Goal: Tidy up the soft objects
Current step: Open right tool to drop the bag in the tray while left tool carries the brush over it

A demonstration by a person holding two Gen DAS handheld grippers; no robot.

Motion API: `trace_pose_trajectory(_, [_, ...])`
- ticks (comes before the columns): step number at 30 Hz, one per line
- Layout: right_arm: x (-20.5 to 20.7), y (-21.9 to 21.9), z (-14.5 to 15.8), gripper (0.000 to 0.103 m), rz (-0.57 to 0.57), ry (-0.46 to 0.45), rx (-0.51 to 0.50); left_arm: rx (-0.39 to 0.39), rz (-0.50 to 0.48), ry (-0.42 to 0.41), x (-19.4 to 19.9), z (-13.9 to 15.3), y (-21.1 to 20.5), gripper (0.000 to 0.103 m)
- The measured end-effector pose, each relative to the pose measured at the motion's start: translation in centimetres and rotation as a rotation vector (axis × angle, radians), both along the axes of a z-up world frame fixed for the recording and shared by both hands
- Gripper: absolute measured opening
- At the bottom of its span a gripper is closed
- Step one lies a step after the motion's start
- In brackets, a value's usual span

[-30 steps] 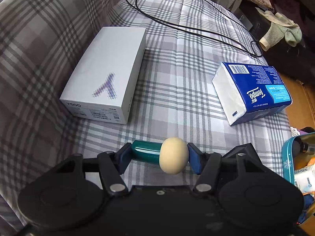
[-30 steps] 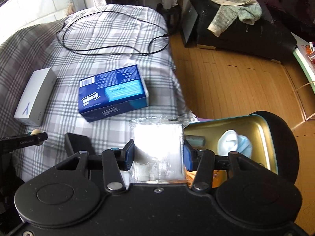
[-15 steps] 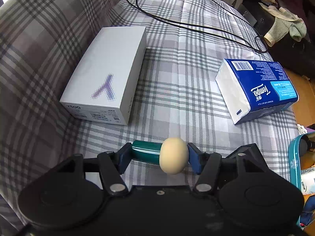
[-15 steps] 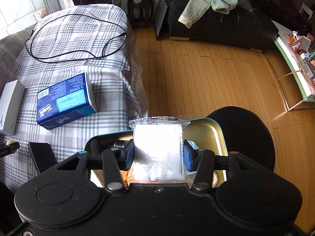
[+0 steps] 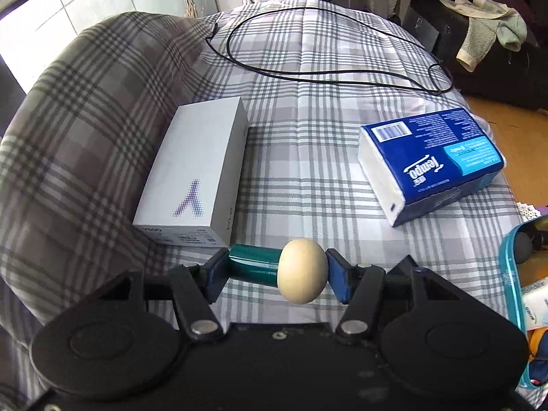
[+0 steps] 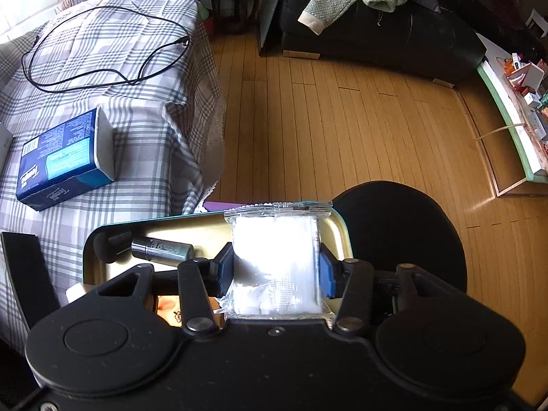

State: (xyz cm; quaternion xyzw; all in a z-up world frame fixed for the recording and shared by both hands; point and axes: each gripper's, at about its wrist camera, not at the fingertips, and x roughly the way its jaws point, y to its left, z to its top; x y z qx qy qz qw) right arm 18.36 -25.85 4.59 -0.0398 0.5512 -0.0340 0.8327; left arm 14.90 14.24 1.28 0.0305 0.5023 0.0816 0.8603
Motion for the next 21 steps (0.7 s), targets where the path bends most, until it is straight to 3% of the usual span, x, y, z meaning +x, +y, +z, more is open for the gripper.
trace_pose_trajectory(5, [-0.6, -1.9, -0.7, 0.048, -0.068, 0.006, 0.025, -0.006, -0.078, -0.021, -0.7, 3.2, -5.2, 0.057])
trace_pose_trajectory(11, [-1.7, -2.4, -1.1, 0.048, -0.108, 0.017, 0.035, -0.095, -0.239, -0.033, -1.0, 6.5, -14.1, 0.057])
trace_pose_trajectory(14, [-1.9, -2.6, -0.7, 0.048, -0.120, 0.008, 0.049, -0.169, -0.306, 0.003, -0.5, 6.6, -18.4, 0.057])
trace_pose_trajectory(21, [-2.3, -3.1, 0.1, 0.048, -0.149, -0.021, 0.065, -0.185, -0.390, 0.062, 0.3, 4.0, -27.1, 0.057])
